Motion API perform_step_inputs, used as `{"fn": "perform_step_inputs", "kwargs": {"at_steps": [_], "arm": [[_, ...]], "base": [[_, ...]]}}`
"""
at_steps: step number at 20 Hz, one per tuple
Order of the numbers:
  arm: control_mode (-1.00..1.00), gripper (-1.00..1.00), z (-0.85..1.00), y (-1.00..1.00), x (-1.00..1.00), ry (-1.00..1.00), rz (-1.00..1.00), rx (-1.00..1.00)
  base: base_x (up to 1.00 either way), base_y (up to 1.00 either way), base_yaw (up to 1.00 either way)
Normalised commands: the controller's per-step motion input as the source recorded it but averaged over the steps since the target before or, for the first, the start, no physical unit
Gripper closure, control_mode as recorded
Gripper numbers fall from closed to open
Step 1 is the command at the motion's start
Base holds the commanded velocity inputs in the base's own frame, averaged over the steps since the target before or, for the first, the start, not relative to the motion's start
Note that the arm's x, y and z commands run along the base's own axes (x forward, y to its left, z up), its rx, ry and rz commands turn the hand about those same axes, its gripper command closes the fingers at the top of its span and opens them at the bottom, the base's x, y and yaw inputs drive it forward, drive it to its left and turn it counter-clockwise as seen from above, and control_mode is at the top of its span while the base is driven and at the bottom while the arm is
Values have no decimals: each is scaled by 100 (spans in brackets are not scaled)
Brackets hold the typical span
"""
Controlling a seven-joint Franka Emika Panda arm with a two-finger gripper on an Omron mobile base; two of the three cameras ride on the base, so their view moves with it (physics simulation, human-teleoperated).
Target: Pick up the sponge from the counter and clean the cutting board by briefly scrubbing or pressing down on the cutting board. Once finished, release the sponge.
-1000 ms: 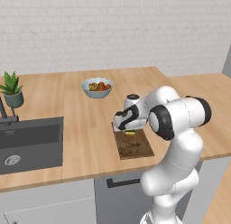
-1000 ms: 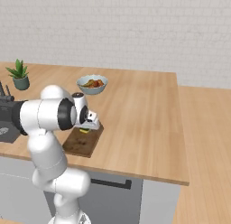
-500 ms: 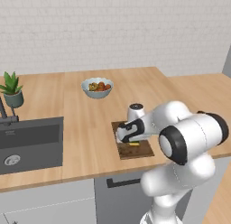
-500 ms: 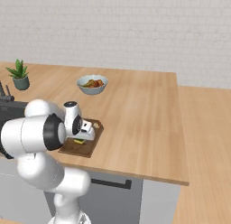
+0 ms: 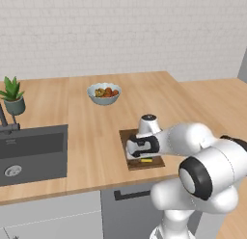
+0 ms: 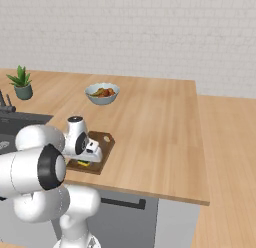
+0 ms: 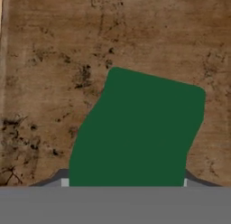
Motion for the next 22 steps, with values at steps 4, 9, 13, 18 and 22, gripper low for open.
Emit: {"fn": "perform_step_inputs", "kwargs": {"at_steps": [4, 9, 13, 18, 22], "arm": [[-100, 100, 0, 13, 20, 11, 0, 0], [-100, 100, 0, 6, 47, 4, 0, 0], [-100, 100, 0, 0, 61, 0, 0, 0], [-100, 100, 0, 0, 70, 0, -1, 0], [-100, 100, 0, 0, 54, 0, -3, 0]], "base": [[0, 0, 0], [0, 0, 0], [0, 0, 0], [0, 0, 0], [0, 0, 0]]}}
